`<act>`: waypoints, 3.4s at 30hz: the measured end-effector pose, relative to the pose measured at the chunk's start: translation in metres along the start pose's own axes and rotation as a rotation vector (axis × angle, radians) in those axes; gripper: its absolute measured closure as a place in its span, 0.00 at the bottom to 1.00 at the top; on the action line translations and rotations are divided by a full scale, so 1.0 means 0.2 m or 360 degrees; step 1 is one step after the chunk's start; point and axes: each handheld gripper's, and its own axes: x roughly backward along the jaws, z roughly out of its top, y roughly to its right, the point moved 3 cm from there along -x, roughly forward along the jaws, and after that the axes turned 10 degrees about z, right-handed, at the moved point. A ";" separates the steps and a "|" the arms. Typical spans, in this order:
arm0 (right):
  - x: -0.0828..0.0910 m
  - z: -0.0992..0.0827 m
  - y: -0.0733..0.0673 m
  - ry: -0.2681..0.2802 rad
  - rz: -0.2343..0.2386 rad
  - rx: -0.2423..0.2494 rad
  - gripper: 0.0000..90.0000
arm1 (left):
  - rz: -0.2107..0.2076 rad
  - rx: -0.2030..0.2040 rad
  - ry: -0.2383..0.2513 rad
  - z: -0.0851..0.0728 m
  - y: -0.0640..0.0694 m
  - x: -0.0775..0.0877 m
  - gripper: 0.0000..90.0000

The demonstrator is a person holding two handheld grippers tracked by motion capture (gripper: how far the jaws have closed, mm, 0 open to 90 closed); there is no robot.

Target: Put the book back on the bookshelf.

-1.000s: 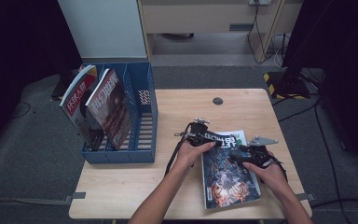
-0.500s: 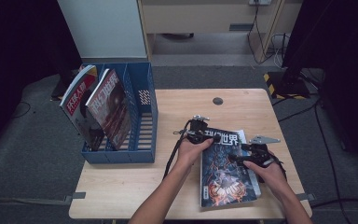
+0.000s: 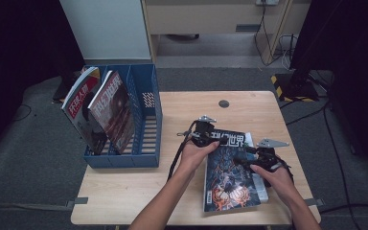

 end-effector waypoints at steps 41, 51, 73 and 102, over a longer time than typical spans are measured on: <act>0.01 0.01 -0.02 -0.0017 0.0017 0.0068 0.25 | 0.0035 -0.0028 -0.0140 0.05 0.00 0.07 0.87; 0.09 0.00 0.04 0.0008 -0.0031 0.0047 0.25 | 0.0014 -0.0021 -0.0082 0.09 -0.02 0.16 0.90; 0.20 -0.05 0.21 -0.0013 -0.0441 -0.0036 0.22 | 0.0113 -0.0025 0.0092 0.21 -0.12 0.52 0.91; 0.24 -0.09 0.27 -0.0110 -0.0669 -0.0024 0.19 | 0.0260 -0.0038 0.0260 0.33 -0.15 0.85 0.91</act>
